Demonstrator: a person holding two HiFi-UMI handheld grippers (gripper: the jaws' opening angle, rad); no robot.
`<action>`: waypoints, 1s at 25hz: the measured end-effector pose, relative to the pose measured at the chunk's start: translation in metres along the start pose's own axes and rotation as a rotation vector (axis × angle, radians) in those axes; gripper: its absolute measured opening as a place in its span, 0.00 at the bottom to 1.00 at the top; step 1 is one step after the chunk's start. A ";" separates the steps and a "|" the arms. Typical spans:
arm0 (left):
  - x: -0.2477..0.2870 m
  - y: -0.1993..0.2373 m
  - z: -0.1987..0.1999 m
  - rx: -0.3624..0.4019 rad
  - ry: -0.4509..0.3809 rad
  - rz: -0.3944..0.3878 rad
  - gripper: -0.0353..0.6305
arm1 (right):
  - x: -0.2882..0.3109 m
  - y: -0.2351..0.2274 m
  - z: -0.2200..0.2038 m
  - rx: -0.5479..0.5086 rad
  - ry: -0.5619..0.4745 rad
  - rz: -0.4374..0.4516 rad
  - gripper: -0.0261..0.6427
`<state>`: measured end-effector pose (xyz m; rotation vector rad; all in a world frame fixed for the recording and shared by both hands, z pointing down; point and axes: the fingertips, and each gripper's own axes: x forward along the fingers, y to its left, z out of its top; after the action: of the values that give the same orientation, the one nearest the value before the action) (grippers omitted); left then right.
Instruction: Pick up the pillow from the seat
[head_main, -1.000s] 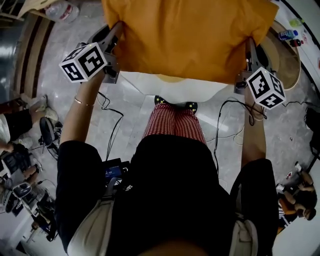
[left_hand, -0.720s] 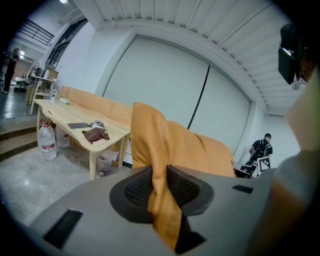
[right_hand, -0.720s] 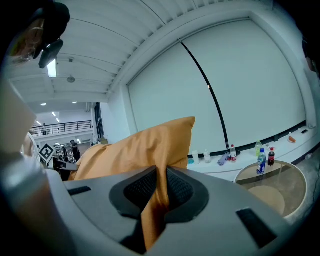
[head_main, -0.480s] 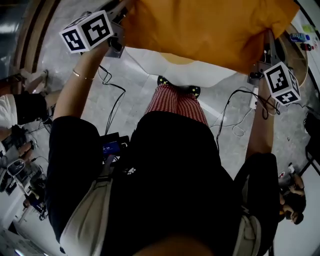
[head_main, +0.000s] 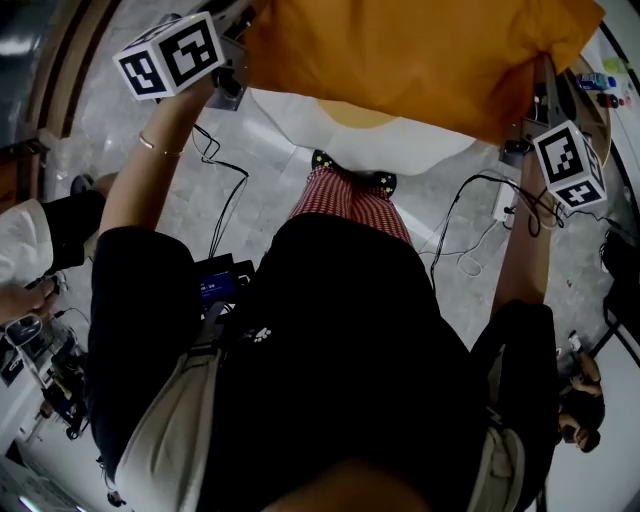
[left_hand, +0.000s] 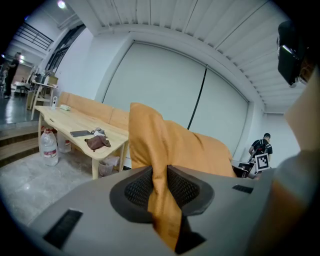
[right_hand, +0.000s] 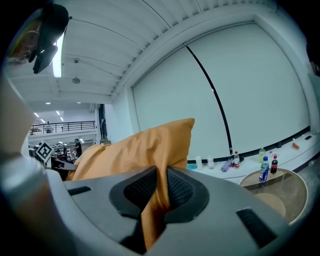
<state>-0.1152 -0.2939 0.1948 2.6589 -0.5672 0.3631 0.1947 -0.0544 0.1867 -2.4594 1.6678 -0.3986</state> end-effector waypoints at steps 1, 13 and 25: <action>-0.001 -0.002 0.002 0.003 -0.005 -0.002 0.19 | -0.001 0.000 0.002 0.000 -0.004 0.001 0.14; -0.011 -0.031 0.034 0.042 -0.067 -0.022 0.19 | -0.024 -0.003 0.034 -0.002 -0.063 -0.001 0.14; -0.023 -0.055 0.062 0.069 -0.128 -0.030 0.19 | -0.038 -0.005 0.063 -0.012 -0.104 0.020 0.14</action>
<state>-0.1015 -0.2671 0.1145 2.7688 -0.5627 0.2088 0.2041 -0.0194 0.1229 -2.4245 1.6564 -0.2537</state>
